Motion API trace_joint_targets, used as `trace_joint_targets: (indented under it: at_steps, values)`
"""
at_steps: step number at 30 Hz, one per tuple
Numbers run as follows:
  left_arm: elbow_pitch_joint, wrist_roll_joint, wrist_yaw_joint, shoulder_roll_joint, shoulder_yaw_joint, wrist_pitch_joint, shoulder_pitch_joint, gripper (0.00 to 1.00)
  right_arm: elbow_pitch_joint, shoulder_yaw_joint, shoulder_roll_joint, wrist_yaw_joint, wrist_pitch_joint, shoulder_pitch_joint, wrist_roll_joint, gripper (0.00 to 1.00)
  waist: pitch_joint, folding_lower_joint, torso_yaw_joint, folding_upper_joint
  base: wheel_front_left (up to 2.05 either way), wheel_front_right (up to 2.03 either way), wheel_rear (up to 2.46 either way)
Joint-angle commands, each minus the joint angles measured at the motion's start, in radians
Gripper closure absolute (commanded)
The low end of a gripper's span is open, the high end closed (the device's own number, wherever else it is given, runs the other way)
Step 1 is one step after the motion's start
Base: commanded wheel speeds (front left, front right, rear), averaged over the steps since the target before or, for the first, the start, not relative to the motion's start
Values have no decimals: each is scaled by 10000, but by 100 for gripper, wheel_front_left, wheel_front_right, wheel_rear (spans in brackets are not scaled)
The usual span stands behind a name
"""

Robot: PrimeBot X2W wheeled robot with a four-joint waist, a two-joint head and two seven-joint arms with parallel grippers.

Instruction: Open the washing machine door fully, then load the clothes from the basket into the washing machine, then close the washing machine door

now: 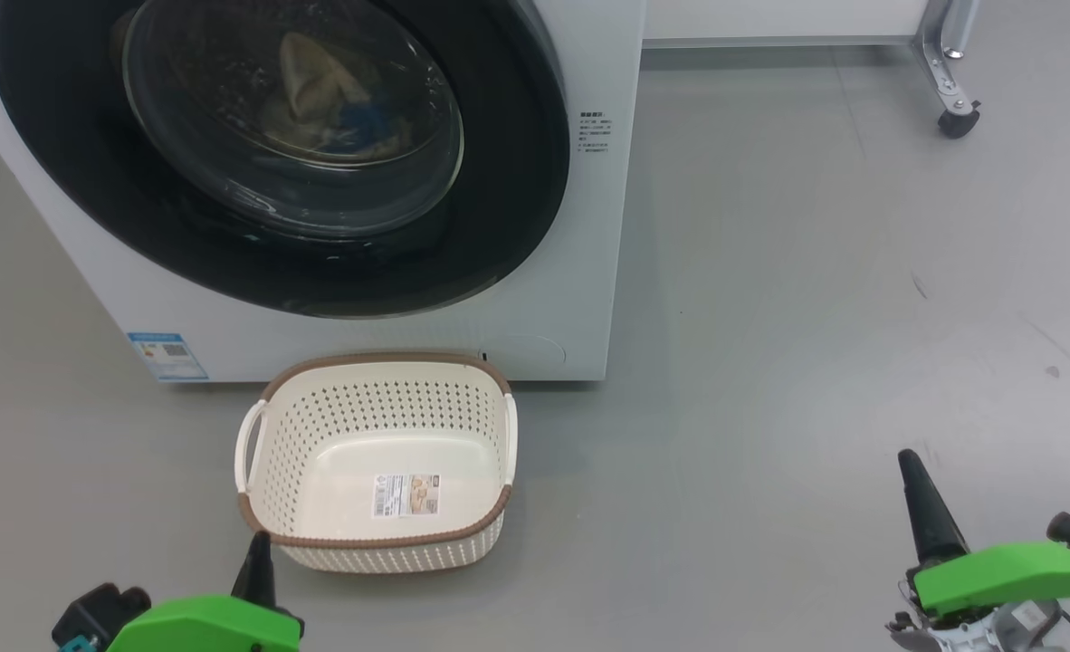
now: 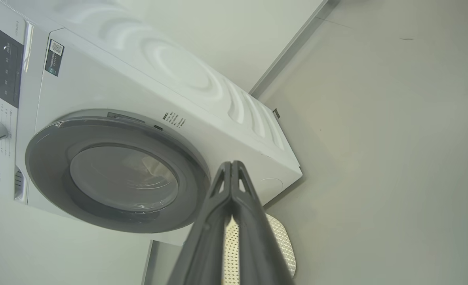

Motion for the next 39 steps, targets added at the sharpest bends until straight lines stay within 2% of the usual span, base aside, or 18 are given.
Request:
trace_joint_targets:
  at_steps: [1, 39]
  values:
    - [-358, -240, -126, 33, 353, 81, -497, 100, -261, -4, -239, 9, 58, -567, 272, 100, 1, 0, 7, 0, 0, 0, 0]
    - [-426, -4169, -747, -36, 1682, 1152, -645, 100, 442, -450, -271, 12, 945, -1364, 4377, 100, 23, 0, 232, 0, 0, 0, 0]
